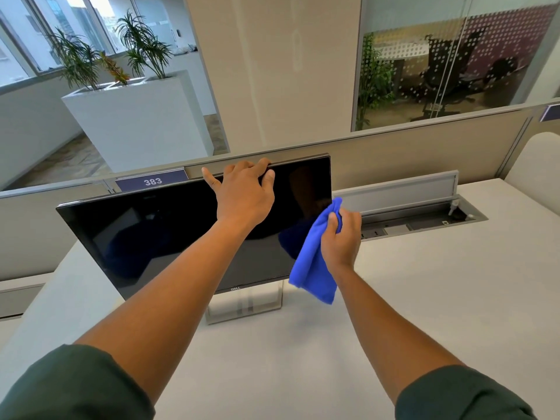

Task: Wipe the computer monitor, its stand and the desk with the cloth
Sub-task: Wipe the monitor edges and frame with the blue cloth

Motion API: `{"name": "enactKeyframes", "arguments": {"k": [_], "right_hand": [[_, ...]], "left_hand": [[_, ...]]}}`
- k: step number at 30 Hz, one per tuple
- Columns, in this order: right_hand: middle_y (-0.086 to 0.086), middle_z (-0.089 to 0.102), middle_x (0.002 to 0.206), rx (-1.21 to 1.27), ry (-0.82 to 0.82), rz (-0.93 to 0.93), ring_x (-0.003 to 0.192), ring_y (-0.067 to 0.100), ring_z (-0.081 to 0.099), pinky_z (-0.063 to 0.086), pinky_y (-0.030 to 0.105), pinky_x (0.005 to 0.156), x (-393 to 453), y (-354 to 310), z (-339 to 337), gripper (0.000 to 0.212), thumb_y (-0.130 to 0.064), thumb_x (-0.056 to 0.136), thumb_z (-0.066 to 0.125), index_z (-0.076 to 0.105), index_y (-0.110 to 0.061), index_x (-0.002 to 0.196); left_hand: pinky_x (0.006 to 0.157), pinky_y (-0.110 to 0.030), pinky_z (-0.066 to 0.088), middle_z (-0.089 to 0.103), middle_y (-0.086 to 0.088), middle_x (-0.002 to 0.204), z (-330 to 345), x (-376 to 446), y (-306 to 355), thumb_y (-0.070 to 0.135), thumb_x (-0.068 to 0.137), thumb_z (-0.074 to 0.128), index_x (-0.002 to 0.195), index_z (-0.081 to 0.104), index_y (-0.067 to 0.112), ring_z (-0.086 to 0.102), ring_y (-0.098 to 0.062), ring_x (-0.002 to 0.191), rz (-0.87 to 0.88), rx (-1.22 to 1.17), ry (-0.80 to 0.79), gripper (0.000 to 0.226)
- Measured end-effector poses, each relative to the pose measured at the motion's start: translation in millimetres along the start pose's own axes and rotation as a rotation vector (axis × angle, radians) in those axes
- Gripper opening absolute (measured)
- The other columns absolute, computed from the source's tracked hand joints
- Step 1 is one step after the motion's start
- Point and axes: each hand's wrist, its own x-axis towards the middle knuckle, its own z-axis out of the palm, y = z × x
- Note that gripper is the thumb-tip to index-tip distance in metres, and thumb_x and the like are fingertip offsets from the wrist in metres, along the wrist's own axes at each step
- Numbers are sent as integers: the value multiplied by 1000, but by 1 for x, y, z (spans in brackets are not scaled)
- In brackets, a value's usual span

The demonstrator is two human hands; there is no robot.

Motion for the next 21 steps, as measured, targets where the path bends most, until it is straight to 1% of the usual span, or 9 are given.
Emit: {"name": "enactKeyframes", "arguments": {"k": [2, 5, 8, 11, 13, 16, 18, 21], "right_hand": [[6, 51, 98, 25, 26, -36, 79, 14, 52, 42, 24, 68, 16, -20, 1, 15, -16, 99, 48, 59, -7, 94], [4, 51, 99, 78, 70, -63, 79, 14, 53, 43, 26, 68, 38, -49, 1, 17, -18, 98, 50, 64, -8, 99], [5, 53, 98, 112, 111, -99, 76, 12, 49, 39, 22, 68, 57, -72, 1, 18, -20, 97, 53, 66, -8, 100], [4, 54, 99, 120, 122, -101, 76, 10, 48, 35, 17, 68, 65, -77, 3, 18, -21, 96, 55, 66, -8, 102], [1, 53, 99, 139, 102, -80, 79, 7, 49, 36, 15, 70, 60, -68, 2, 17, -24, 97, 55, 65, -11, 102], [-3, 50, 98, 115, 36, -53, 79, 1, 46, 36, 9, 67, 35, -37, -1, 15, -25, 98, 51, 61, -13, 97], [0, 50, 97, 80, -17, -22, 80, 3, 46, 35, 12, 69, 11, -8, -4, 15, -23, 99, 49, 58, -12, 93], [4, 52, 98, -36, -131, 55, 83, 12, 49, 37, 21, 74, -23, 38, -11, 15, -20, 101, 47, 56, -10, 95]], "left_hand": [[113, -66, -12, 59, 5, 129, 0, 1, 0, 45, 103, 35, 138, 53, 36, 42, -25, 133, 1, -3, 1, 40], [113, -66, -12, 59, 6, 128, 2, 0, -1, 45, 103, 36, 138, 54, 35, 42, -25, 133, 7, -5, 6, 40], [112, -66, -13, 58, 6, 129, 3, 0, -1, 45, 103, 36, 138, 53, 36, 42, -25, 133, 8, -2, 13, 40], [113, -66, -12, 59, 6, 129, 3, 0, -1, 45, 103, 36, 138, 54, 36, 42, -24, 133, 5, -7, 11, 40], [114, -67, -11, 59, 7, 128, 4, 0, -1, 45, 103, 36, 138, 54, 36, 42, -23, 133, 10, 2, 11, 41], [114, -67, -10, 58, 7, 131, 5, -1, -1, 44, 103, 36, 140, 52, 35, 41, -23, 134, 18, 21, 17, 42], [114, -67, -10, 57, 7, 132, 4, -2, -2, 44, 103, 37, 141, 51, 35, 41, -23, 135, 21, 21, 17, 42], [114, -67, -10, 57, 7, 133, 4, -3, -1, 44, 103, 36, 142, 50, 35, 40, -23, 135, 16, 19, 12, 42]]}}
